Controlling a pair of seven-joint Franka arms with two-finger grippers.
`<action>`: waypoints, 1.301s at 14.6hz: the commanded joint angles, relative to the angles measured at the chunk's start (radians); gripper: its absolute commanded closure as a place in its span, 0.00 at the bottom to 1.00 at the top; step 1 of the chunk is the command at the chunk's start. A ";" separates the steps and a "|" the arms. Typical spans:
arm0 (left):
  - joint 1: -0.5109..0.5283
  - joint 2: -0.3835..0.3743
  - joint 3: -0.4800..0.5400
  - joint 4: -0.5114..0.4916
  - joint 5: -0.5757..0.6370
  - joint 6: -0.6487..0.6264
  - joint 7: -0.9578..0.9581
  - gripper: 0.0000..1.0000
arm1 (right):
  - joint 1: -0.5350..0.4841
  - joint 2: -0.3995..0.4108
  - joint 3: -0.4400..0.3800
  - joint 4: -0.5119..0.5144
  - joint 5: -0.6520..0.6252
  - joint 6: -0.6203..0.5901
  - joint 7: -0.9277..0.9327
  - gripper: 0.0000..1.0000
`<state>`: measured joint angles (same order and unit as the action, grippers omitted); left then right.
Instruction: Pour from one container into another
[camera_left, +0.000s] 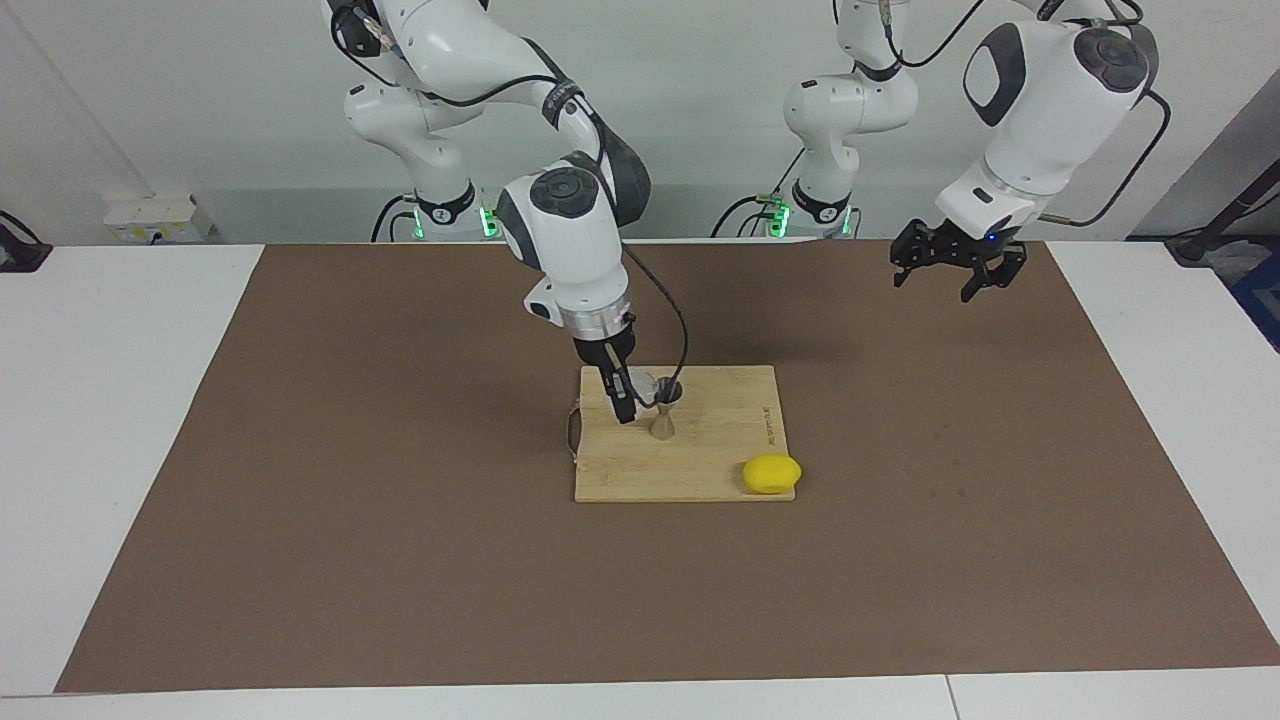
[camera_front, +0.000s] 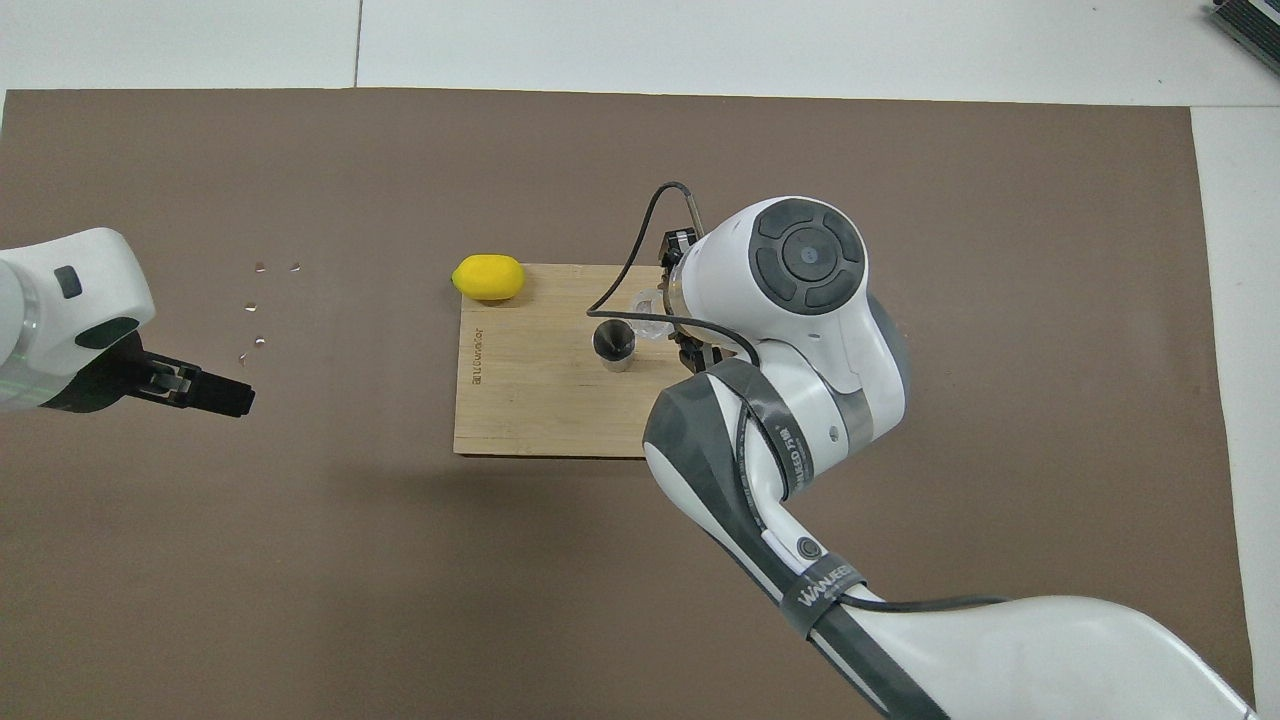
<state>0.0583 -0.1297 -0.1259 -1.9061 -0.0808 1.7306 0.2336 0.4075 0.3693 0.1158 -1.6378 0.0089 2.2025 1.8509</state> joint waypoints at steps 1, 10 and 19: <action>0.018 -0.028 0.000 -0.018 0.019 -0.003 -0.031 0.00 | 0.013 0.016 -0.001 0.019 -0.046 0.017 0.031 1.00; 0.029 -0.025 0.000 -0.025 0.021 0.058 -0.049 0.00 | 0.034 0.023 -0.001 0.021 -0.136 0.014 0.031 1.00; 0.005 0.084 0.018 0.074 0.019 0.098 -0.083 0.00 | 0.047 0.022 0.004 0.021 -0.233 -0.001 0.025 1.00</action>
<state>0.0734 -0.0925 -0.1176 -1.8761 -0.0796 1.8172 0.1779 0.4520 0.3782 0.1161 -1.6377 -0.1828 2.2040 1.8510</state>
